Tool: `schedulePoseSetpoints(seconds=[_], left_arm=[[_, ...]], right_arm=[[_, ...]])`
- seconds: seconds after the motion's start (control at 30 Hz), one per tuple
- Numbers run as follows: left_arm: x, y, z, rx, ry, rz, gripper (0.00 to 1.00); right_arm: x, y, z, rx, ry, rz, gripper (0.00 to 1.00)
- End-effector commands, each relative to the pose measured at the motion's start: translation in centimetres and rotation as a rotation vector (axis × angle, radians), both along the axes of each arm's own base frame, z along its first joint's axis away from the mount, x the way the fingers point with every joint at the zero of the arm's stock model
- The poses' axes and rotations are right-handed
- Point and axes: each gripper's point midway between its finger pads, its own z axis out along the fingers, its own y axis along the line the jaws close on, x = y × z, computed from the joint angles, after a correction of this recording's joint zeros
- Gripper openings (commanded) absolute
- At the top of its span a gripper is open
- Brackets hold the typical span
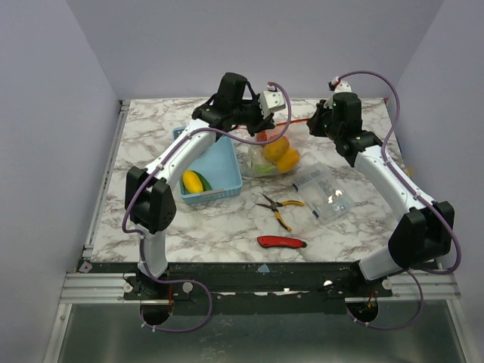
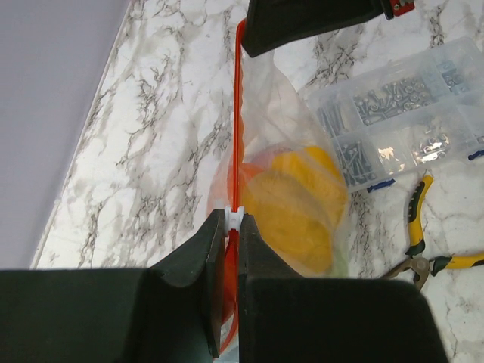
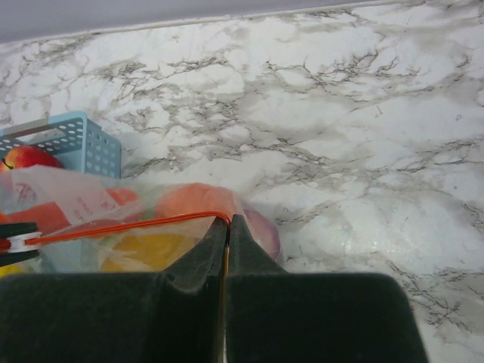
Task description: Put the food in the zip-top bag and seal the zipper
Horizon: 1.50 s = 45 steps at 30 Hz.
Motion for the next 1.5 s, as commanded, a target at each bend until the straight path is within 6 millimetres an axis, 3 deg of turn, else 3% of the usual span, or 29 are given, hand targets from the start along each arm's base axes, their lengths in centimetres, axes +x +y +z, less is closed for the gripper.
schedulePoseSetpoints(seconds=[0.0,0.2,0.27,0.4,0.47,0.6,0.73,0.87,1.0,1.17,1.33,1.4,1.47], left_arm=[[0.0,3.1,3.4,0.011,-0.034,0.094,0.00],[0.0,3.4,3.9,0.026,-0.019,0.109,0.00],[0.2,3.4,3.8,0.032,-0.015,0.115,0.00],[-0.7,2.6,3.5,0.022,0.021,0.049,0.00],[-1.1,2.1,3.3,0.009,0.043,0.015,0.00],[-1.0,1.7,2.8,0.006,0.066,0.005,0.00],[-0.7,1.6,2.8,0.004,0.066,0.012,0.00],[-0.8,1.5,2.8,0.008,0.061,0.003,0.00],[-1.0,1.2,2.6,0.009,0.062,-0.014,0.00],[-1.7,0.9,2.8,0.008,0.056,-0.048,0.00],[-2.5,0.5,3.0,-0.003,0.057,-0.090,0.00],[-2.6,0.4,3.1,-0.003,0.060,-0.091,0.00],[-2.7,0.3,3.3,-0.010,0.073,-0.082,0.04]], right_arm=[[0.7,-3.8,0.7,-0.036,-0.039,-0.115,0.00],[0.9,-4.8,1.2,-0.088,-0.051,-0.140,0.00],[1.0,-4.2,1.4,-0.088,-0.051,-0.107,0.00],[-0.5,1.4,2.1,-0.002,-0.059,0.229,0.00],[-1.4,3.0,2.6,0.013,-0.070,0.337,0.15],[-2.6,4.6,3.1,-0.035,-0.098,0.499,0.57],[-2.3,5.3,2.5,-0.099,-0.097,0.577,0.66],[-1.4,5.5,3.3,-0.136,-0.154,0.581,0.74],[-1.7,6.8,3.2,-0.178,-0.178,0.701,0.75],[-1.7,7.8,0.9,-0.219,-0.180,0.814,0.72],[-1.4,9.0,0.9,-0.225,-0.256,0.868,0.67],[-1.5,9.5,0.2,-0.246,-0.271,0.891,0.56],[-1.8,9.6,-0.4,-0.264,-0.283,0.909,0.32]])
